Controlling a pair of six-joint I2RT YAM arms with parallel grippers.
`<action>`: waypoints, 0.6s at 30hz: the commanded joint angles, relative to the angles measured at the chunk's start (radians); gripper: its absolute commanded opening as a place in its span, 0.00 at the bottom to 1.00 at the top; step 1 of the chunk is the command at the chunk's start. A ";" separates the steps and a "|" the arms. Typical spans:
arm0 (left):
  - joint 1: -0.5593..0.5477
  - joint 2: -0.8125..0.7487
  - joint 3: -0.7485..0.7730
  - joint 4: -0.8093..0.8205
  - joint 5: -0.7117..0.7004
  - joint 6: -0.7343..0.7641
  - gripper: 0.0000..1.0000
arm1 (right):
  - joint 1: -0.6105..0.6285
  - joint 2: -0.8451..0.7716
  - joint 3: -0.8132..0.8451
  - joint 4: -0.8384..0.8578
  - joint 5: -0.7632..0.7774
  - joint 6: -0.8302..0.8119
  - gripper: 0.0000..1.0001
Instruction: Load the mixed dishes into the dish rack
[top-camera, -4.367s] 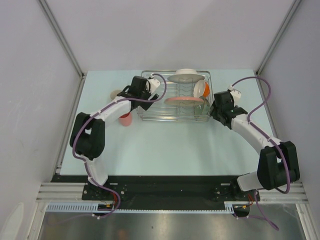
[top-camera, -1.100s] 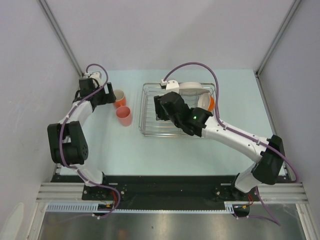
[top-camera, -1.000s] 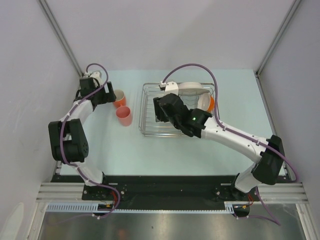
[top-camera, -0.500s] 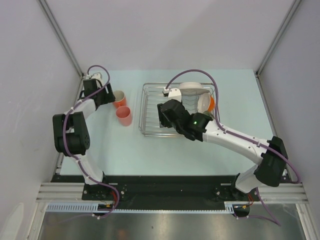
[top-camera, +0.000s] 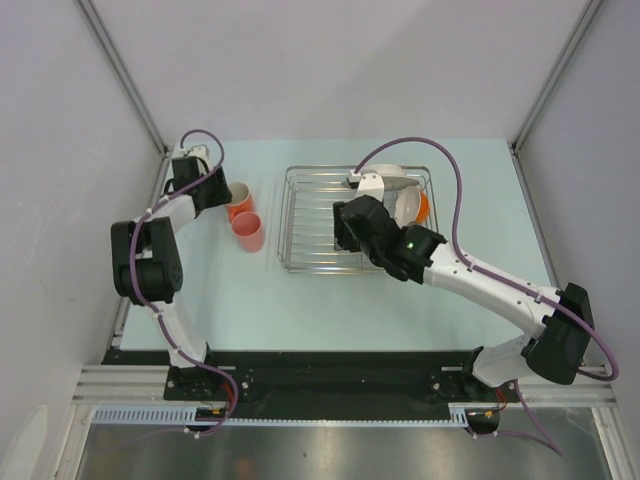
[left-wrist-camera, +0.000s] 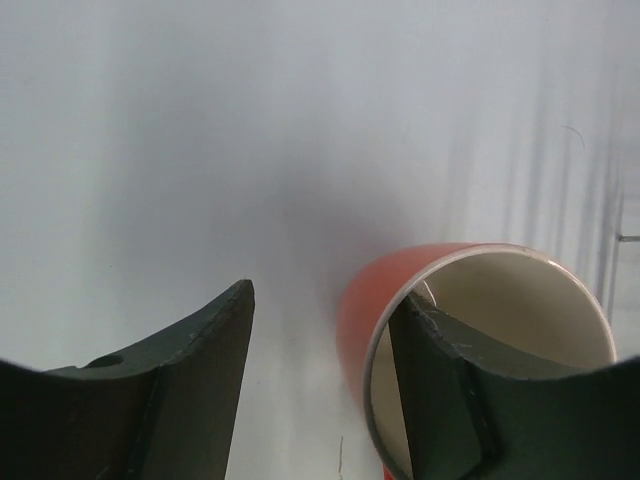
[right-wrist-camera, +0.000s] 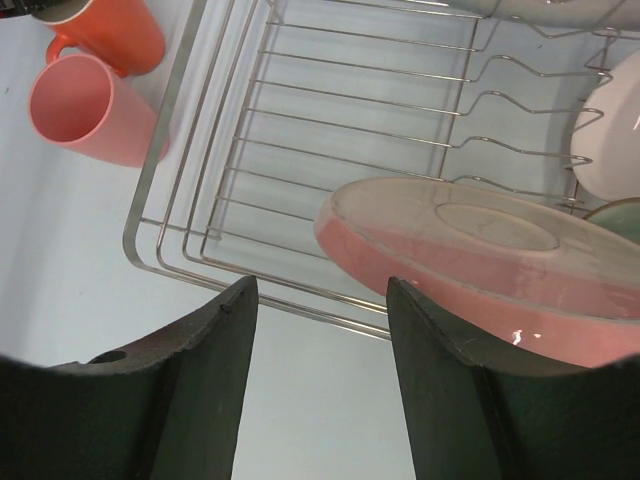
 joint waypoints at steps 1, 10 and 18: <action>-0.007 0.033 0.044 -0.023 -0.011 0.007 0.51 | -0.016 -0.035 -0.012 -0.001 0.002 0.033 0.59; -0.007 0.015 0.047 -0.063 0.006 0.030 0.00 | -0.028 -0.046 -0.017 -0.012 0.004 0.040 0.59; 0.019 -0.134 -0.021 -0.097 0.141 -0.008 0.00 | -0.040 -0.069 -0.029 -0.007 -0.021 0.049 0.60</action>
